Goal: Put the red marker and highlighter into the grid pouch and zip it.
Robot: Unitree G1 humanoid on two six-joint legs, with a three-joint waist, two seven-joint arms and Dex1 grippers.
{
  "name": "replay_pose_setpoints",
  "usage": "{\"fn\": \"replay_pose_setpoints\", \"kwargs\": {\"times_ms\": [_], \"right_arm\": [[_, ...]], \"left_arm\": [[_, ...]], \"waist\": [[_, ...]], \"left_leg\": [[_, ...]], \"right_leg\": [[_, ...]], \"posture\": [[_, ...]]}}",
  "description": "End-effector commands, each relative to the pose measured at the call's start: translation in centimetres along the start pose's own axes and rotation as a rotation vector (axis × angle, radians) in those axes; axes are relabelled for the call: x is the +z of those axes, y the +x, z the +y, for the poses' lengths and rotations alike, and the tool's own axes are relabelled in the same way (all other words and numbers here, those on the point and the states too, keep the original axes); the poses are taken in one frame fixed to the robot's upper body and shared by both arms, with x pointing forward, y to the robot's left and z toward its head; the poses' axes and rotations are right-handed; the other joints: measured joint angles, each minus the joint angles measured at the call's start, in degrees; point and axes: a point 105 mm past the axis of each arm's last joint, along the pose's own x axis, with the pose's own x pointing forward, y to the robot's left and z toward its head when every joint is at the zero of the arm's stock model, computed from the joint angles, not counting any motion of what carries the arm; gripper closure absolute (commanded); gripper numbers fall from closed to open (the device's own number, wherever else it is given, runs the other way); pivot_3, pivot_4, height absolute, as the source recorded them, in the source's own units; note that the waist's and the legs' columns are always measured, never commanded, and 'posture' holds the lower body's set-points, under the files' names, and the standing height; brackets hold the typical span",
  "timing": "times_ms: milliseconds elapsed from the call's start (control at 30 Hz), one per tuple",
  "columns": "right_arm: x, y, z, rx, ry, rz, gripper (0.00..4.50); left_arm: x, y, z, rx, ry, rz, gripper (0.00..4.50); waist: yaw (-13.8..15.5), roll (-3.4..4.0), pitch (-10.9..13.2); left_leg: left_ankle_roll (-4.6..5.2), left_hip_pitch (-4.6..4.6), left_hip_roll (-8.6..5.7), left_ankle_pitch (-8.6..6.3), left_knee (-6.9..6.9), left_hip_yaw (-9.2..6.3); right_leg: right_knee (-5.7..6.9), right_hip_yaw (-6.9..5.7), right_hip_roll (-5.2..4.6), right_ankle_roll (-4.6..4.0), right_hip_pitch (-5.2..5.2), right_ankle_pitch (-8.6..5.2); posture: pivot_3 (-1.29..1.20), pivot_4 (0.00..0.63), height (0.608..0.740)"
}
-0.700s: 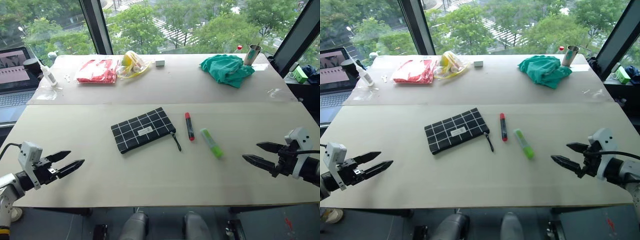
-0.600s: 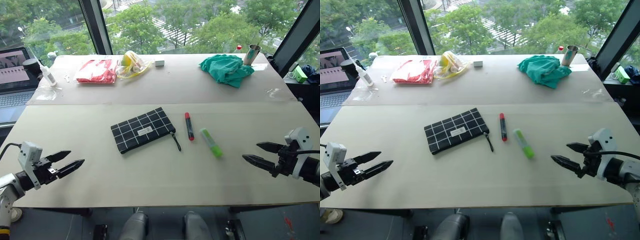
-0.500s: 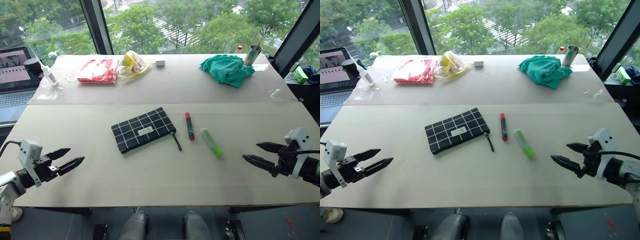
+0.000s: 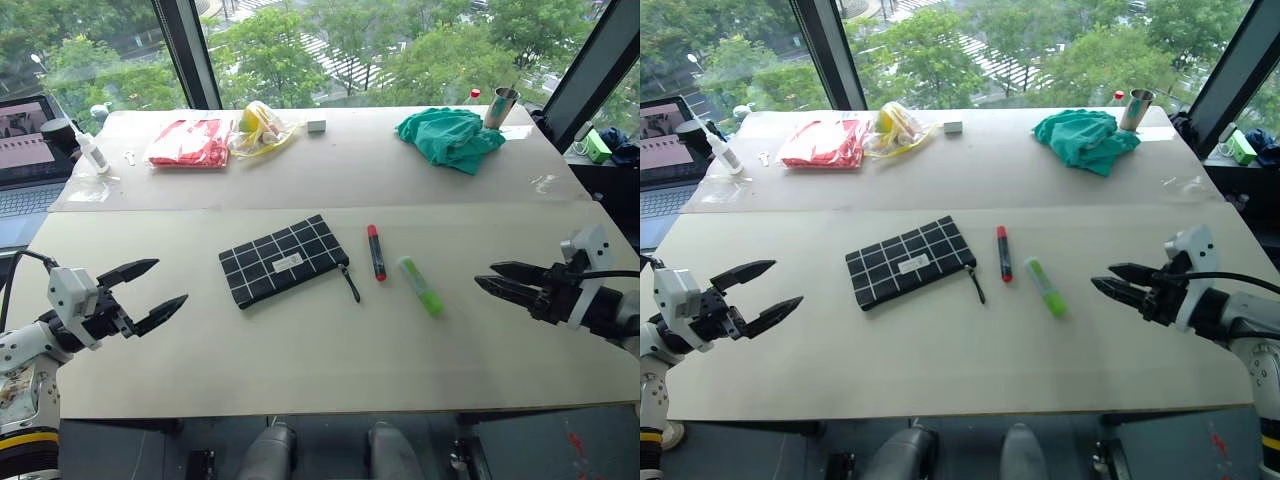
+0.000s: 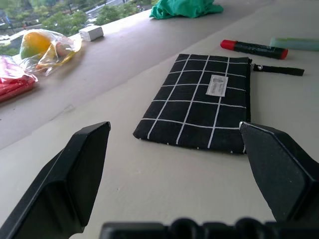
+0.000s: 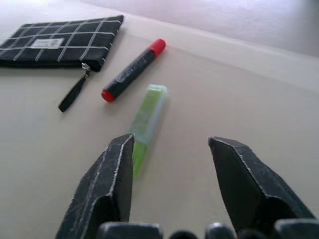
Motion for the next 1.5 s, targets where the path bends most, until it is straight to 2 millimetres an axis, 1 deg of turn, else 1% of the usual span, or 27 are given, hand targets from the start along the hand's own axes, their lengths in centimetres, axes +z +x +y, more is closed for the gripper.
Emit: {"fn": "replay_pose_setpoints", "kwargs": {"times_ms": [33, 67, 133, 200, 267, 300, 367, 400, 467, 567, 667, 733, 833, 900, 933, 1000, 1100, 1167, 1233, 1300, 1400, 1500], "right_arm": [[2.4, 2.7, 3.7, 0.184, -0.043, -0.060, 3.52], [2.5, 3.6, 4.3, 0.215, -0.058, -0.054, 3.94], [2.9, 5.3, 4.9, 0.254, -0.055, -0.071, 4.47], [3.1, 8.4, 5.8, 0.288, -0.078, -0.070, 4.47], [3.2, 11.5, 5.4, 0.224, -0.105, -0.056, 4.47], [3.1, 12.6, 5.6, 0.224, -0.113, -0.047, 4.47], [2.8, 15.3, 6.9, 0.274, -0.166, -0.017, 4.47], [2.8, 16.2, 7.5, 0.299, -0.191, -0.011, 4.47], [2.5, 17.9, 7.3, 0.281, -0.224, 0.017, 4.47], [2.5, 19.8, 6.7, 0.235, -0.223, 0.034, 4.47], [2.5, 21.5, 7.1, 0.225, -0.227, 0.047, 4.47], [2.5, 22.5, 7.2, 0.215, -0.234, 0.068, 4.47], [2.1, 23.4, 7.1, 0.194, -0.275, 0.116, 4.47], [0.8, 23.6, 6.8, 0.177, -0.351, 0.195, 4.47], [0.1, 23.6, 6.7, 0.176, -0.424, 0.238, 4.47], [-0.6, 23.5, 6.7, 0.180, -0.494, 0.277, 4.47], [-0.5, 23.5, 6.9, 0.191, -0.540, 0.275, 4.47], [-0.1, 23.5, 6.9, 0.190, -0.531, 0.259, 4.47], [0.1, 23.5, 6.9, 0.190, -0.522, 0.248, 4.47], [0.3, 23.4, 6.7, 0.179, -0.518, 0.243, 4.47], [0.4, 23.3, 6.5, 0.170, -0.502, 0.236, 4.47], [0.3, 23.2, 6.5, 0.166, -0.493, 0.231, 4.47]], "left_arm": [[0.7, 0.4, 0.2, -0.035, 0.141, -0.001, 0.00], [0.8, 0.5, 0.3, -0.042, 0.169, 0.002, 0.00], [0.8, 0.8, 0.3, -0.057, 0.209, 0.009, 0.00], [0.6, 1.1, 0.3, -0.083, 0.256, 0.032, 0.00], [0.2, 1.2, 0.1, -0.113, 0.272, 0.054, 0.00], [0.1, 1.3, 0.0, -0.123, 0.281, 0.062, 0.00], [-0.2, 1.4, -0.1, -0.147, 0.303, 0.083, 0.00], [-0.3, 1.4, -0.1, -0.157, 0.322, 0.093, 0.00], [-0.4, 1.4, -0.1, -0.168, 0.345, 0.105, 0.00], [-0.3, 1.4, 0.0, -0.172, 0.368, 0.107, 0.00], [-0.5, 1.3, 0.0, -0.177, 0.387, 0.117, 0.00], [-0.7, 1.3, 0.0, -0.184, 0.394, 0.128, 0.00], [-1.0, 1.3, -0.1, -0.192, 0.409, 0.140, 0.00], [-1.1, 1.4, 0.0, -0.193, 0.428, 0.148, 0.00], [-1.2, 1.6, 0.2, -0.191, 0.450, 0.154, 0.00], [-1.2, 1.8, 0.4, -0.189, 0.475, 0.163, 0.00], [-1.7, 2.3, 0.7, -0.189, 0.532, 0.192, 0.00], [-2.2, 2.9, 0.4, -0.203, 0.547, 0.194, 0.00], [-2.2, 3.6, 0.1, -0.196, 0.543, 0.166, 0.00], [-2.2, 4.7, -0.5, -0.204, 0.542, 0.128, 0.00], [-2.8, 6.4, -1.6, -0.240, 0.527, 0.109, 0.00], [-3.2, 7.3, -1.7, -0.254, 0.578, 0.123, 0.00]], "waist": [[0.0, 0.00, 0.0], [0.0, 0.00, 0.0], [0.0, -0.01, 0.0], [-0.1, -0.01, 0.0], [-0.3, -0.01, 0.0], [-0.4, -0.02, 0.0], [-0.7, -0.02, 0.0], [-0.8, -0.02, 0.0], [-1.2, -0.02, 0.0], [-1.5, -0.02, 0.0], [-1.9, -0.02, 0.0], [-2.2, -0.03, 0.0], [-2.9, -0.03, 0.0], [-3.1, -0.02, 0.0], [-3.1, -0.02, 0.0], [-3.0, -0.02, 0.0], [-2.9, -0.06, -0.1], [-2.9, -0.06, -0.1], [-2.9, -0.06, -0.1], [-2.8, -0.06, -0.1], [-2.8, -0.06, -0.1], [-2.7, -0.07, -0.1]], "left_leg": [[0.00, 0.01, 0.00, 0.00, 0.00, 0.00], [0.00, 0.00, 0.00, 0.00, 0.00, -0.02], [0.00, 0.00, 0.00, 0.00, 0.00, -0.03], [0.00, 0.00, -0.02, 0.00, 0.01, -0.03], [-0.01, 0.00, -0.02, 0.01, 0.02, -0.04], [-0.02, 0.00, -0.02, 0.01, 0.02, -0.07], [-0.06, -0.03, -0.03, 0.04, -0.01, -0.07], [-0.07, -0.04, -0.03, 0.05, -0.01, -0.07], [-0.14, -0.13, -0.03, 0.09, -0.01, -0.11], [-0.38, -0.24, -0.06, 0.23, 0.00, -0.14], [-0.40, -0.26, -0.06, 0.24, 0.00, -0.13], [-0.40, -0.29, -0.03, 0.24, -0.01, -0.08], [-0.61, -0.35, -0.01, 0.36, -0.03, -0.09], [-0.61, -0.35, -0.01, 0.36, -0.03, -0.10], [-0.61, -0.35, -0.01, 0.36, -0.03, -0.09], [-0.60, -0.35, -0.03, 0.36, -0.03, -0.12], [-0.57, -0.32, -0.04, 0.34, 0.00, -0.14], [-0.41, -0.31, -0.05, 0.24, 0.00, -0.14], [-0.39, -0.31, -0.05, 0.23, 0.01, -0.15], [-0.39, -0.31, -0.05, 0.23, 0.01, -0.16], [-0.39, -0.31, -0.07, 0.24, 0.04, -0.17], [-0.41, -0.31, -0.08, 0.24, 0.07, -0.20]], "right_leg": [[0.00, 0.00, 0.00, 0.00, 0.01, 0.00], [0.01, -0.02, 0.01, 0.00, 0.00, 0.00], [0.02, -0.03, 0.01, 0.00, 0.00, 0.00], [0.02, -0.04, 0.01, 0.00, -0.01, 0.00], [0.06, -0.04, 0.01, 0.00, -0.05, 0.00], [0.07, -0.06, 0.02, 0.00, -0.06, 0.00], [0.11, -0.05, 0.02, 0.00, -0.16, 0.00], [0.14, -0.06, 0.02, 0.00, -0.22, 0.00], [0.15, -0.08, 0.02, -0.01, -0.33, 0.01], [0.16, -0.09, 0.01, -0.01, -0.42, 0.02], [0.22, -0.09, 0.00, -0.02, -0.55, 0.03], [0.52, -0.09, 0.00, -0.03, -0.76, 0.03], [0.79, -0.10, 0.00, -0.03, -0.93, 0.03], [0.98, -0.10, 0.00, -0.03, -0.94, 0.03], [0.99, -0.10, 0.00, -0.03, -0.94, 0.03], [0.98, -0.11, 0.00, -0.02, -0.95, 0.03], [0.96, -0.14, 0.00, -0.02, -0.94, 0.03], [0.96, -0.14, 0.00, -0.02, -0.93, 0.03], [0.98, -0.14, 0.00, -0.02, -0.94, 0.03], [1.00, -0.14, 0.00, -0.02, -0.95, 0.03], [1.01, -0.14, -0.01, -0.02, -0.93, 0.03], [1.02, -0.16, -0.01, -0.02, -0.92, 0.03]], "posture": [[0.00, 0.150, 0.740], [0.00, 0.150, 0.740], [0.00, 0.150, 0.740], [0.00, 0.150, 0.740], [0.00, 0.150, 0.740], [0.00, 0.150, 0.740], [0.00, 0.150, 0.740], [0.00, 0.150, 0.740], [0.00, 0.150, 0.740], [0.00, 0.150, 0.740], [0.00, 0.150, 0.740], [0.00, 0.150, 0.740], [0.00, 0.150, 0.740], [0.00, 0.150, 0.740], [0.00, 0.150, 0.740], [0.00, 0.150, 0.740], [0.00, 0.150, 0.740], [0.00, 0.150, 0.740], [0.00, 0.150, 0.740], [0.00, 0.150, 0.740], [0.00, 0.150, 0.740], [0.00, 0.150, 0.740]]}}
